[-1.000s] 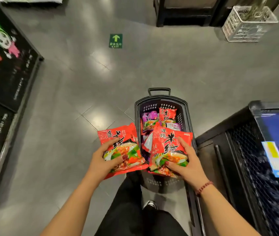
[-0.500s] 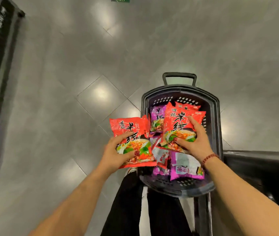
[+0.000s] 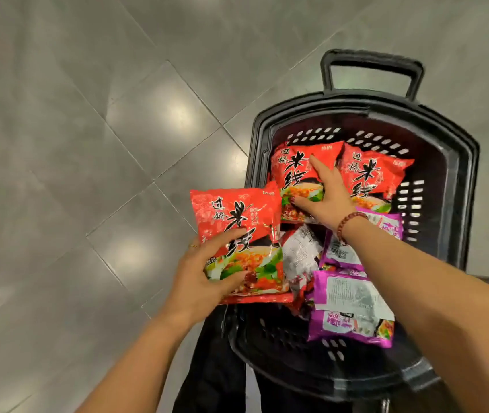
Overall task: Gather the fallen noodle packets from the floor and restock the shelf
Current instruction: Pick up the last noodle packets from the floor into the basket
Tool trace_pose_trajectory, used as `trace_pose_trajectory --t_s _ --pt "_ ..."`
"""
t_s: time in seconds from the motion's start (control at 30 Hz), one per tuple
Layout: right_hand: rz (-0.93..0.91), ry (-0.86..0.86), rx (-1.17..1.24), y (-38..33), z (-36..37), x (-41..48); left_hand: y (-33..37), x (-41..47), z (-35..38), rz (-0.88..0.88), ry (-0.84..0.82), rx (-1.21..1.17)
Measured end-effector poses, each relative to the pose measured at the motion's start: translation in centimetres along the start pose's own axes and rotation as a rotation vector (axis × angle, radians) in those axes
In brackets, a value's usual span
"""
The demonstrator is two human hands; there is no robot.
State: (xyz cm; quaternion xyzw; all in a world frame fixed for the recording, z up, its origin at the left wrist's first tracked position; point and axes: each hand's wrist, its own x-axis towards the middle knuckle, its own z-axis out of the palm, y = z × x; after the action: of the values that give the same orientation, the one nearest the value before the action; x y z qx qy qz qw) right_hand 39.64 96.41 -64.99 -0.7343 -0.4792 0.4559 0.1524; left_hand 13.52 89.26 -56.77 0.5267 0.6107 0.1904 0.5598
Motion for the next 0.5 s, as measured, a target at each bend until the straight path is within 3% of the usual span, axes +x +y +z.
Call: trace_pose_trajectory --t_s 0.17,0.3,0.4,0.5 --pt "0.102 -0.073 -0.414 1.5 1.4 2.1 -0.2 0.4 -0.1 -0.017 -0.057 -0.031" --pt "0.083 0.045 -0.507 0.7 0.6 1.0 0.1 0.4 -0.2 -0.05 -0.059 -0.031" --pt "-0.017 0.204 -0.204 -0.5 -0.2 -1.6 1.0 0.0 0.3 -0.039 -0.017 -0.035" --pt "-0.004 0.089 0.399 -2.2 -1.5 -6.2 2.3 -0.1 1.5 -0.008 -0.017 -0.076"
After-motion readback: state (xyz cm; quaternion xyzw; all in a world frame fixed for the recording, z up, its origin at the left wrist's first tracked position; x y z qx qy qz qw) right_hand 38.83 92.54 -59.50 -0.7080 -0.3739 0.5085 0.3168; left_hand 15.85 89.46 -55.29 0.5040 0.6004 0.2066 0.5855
